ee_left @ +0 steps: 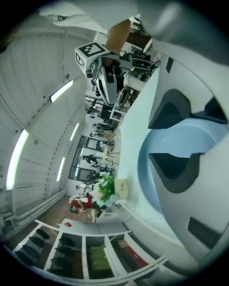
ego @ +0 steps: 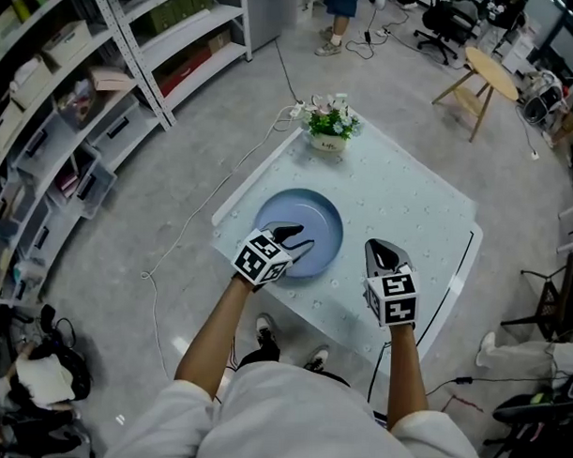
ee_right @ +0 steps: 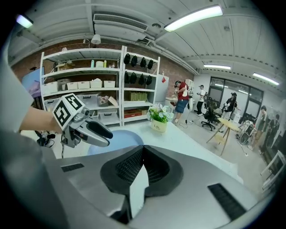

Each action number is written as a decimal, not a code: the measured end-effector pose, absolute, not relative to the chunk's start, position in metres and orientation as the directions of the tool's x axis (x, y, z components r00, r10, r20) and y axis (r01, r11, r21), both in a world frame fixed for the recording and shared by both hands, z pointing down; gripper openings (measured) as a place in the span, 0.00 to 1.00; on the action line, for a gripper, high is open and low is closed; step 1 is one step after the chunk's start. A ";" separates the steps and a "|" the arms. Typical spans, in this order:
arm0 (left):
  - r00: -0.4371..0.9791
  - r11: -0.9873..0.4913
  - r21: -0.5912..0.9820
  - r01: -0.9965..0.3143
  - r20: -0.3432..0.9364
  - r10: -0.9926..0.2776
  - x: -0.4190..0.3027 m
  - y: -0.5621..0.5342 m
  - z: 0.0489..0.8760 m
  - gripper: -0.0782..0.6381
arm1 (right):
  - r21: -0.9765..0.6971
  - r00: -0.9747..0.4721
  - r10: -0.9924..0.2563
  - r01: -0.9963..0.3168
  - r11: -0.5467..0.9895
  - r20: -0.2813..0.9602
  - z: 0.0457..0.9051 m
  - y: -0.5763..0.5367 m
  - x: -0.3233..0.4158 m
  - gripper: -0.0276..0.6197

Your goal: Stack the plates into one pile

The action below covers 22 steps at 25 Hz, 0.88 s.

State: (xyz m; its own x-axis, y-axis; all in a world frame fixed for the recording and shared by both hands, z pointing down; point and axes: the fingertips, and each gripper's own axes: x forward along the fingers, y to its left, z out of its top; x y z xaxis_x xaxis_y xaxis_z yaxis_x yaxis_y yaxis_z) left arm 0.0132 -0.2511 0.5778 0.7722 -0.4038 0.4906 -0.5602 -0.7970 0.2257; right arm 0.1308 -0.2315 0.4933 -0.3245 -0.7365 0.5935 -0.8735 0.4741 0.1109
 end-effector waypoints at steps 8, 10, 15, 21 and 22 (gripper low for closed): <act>0.611 -0.650 -0.033 -0.759 0.309 -0.729 -0.045 -0.262 0.459 0.15 | 0.251 -0.425 -0.784 -0.783 0.569 0.452 0.420 -0.247 0.102 0.06; 0.584 -0.616 -0.087 -0.783 0.241 -0.775 -0.055 -0.254 0.424 0.14 | 0.296 -0.445 -0.790 -0.756 0.584 0.422 0.401 -0.242 0.095 0.06; 0.514 -0.532 -0.220 -0.818 0.138 -0.847 -0.071 -0.224 0.352 0.14 | 0.361 -0.497 -0.798 -0.715 0.599 0.341 0.355 -0.227 0.084 0.06; 0.478 -0.477 -0.281 -0.833 0.071 -0.876 -0.080 -0.187 0.296 0.14 | 0.358 -0.566 -0.789 -0.704 0.613 0.238 0.301 -0.205 0.073 0.06; 0.476 -0.472 -0.292 -0.832 0.062 -0.877 -0.081 -0.182 0.288 0.14 | 0.362 -0.575 -0.788 -0.702 0.614 0.222 0.293 -0.202 0.071 0.06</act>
